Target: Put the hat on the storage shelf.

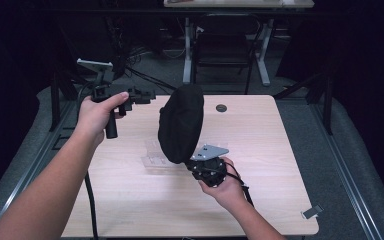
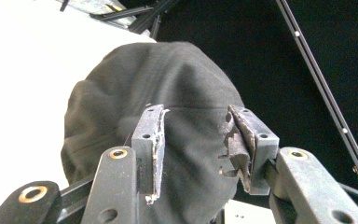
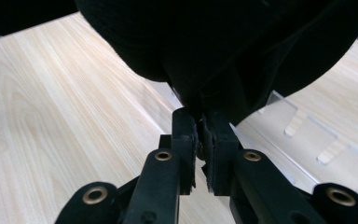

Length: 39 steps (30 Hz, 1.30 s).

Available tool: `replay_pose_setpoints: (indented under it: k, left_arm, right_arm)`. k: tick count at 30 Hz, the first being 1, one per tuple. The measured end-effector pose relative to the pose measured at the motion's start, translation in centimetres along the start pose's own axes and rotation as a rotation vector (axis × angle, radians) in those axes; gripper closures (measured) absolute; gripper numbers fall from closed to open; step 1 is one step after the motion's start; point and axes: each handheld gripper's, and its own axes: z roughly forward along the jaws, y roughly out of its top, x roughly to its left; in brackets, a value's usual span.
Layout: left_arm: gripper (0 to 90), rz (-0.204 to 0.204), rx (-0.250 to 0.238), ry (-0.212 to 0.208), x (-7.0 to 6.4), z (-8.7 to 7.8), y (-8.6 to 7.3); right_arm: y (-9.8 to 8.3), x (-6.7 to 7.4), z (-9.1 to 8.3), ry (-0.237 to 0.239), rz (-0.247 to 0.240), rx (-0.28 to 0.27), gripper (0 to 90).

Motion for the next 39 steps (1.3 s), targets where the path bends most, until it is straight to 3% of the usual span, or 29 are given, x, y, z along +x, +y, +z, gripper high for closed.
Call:
replay_pose_setpoints:
  k: [4, 5, 9, 12, 13, 17, 21, 34, 39]
  left_arm:
    - [55.7, -0.016, -0.007, 0.012, 0.5, -0.3, -0.2]
    - [55.7, -0.013, -0.005, 0.02, 0.9, -0.4, -0.3]
    - [55.7, -0.023, -0.009, 0.026, 1.1, -0.6, -0.4]
    - [54.7, -0.002, -0.009, 0.051, 1.4, -0.8, -0.5]
    - [54.1, 0.034, -0.005, 0.091, 1.5, -0.9, -0.7]
    - [53.4, 0.046, -0.001, 0.126, 1.8, -1.2, -1.1]
    - [51.4, 0.086, 0.017, 0.172, 2.3, -1.2, -1.5]
    - [51.2, 0.123, 0.056, 0.238, 4.0, -1.7, -2.8]
    - [51.2, 0.16, 0.081, 0.295, 4.6, -1.5, -3.5]
  right_arm:
    - [-1.1, -0.3, 0.4, -0.002, 0.03, 0.02, 84.5]
    - [-1.4, -0.6, 0.4, 0.017, 0.058, 0.01, 84.3]
    - [-1.7, -0.8, 0.3, 0.014, 0.071, -0.004, 84.4]
    - [-1.9, -1.0, 0.2, 0.021, 0.074, 0.001, 84.4]
    - [-2.0, -1.1, 0.1, 0.019, 0.08, -0.003, 84.3]
    - [-2.3, -1.3, 0.0, 0.015, 0.09, -0.008, 84.2]
    - [-2.8, -1.5, -0.2, 0.008, 0.106, -0.001, 84.2]
    - [-3.9, -1.7, -0.8, -0.004, 0.091, 0.037, 77.0]
    - [-4.1, -1.7, -1.2, -0.018, 0.077, 0.046, 74.4]
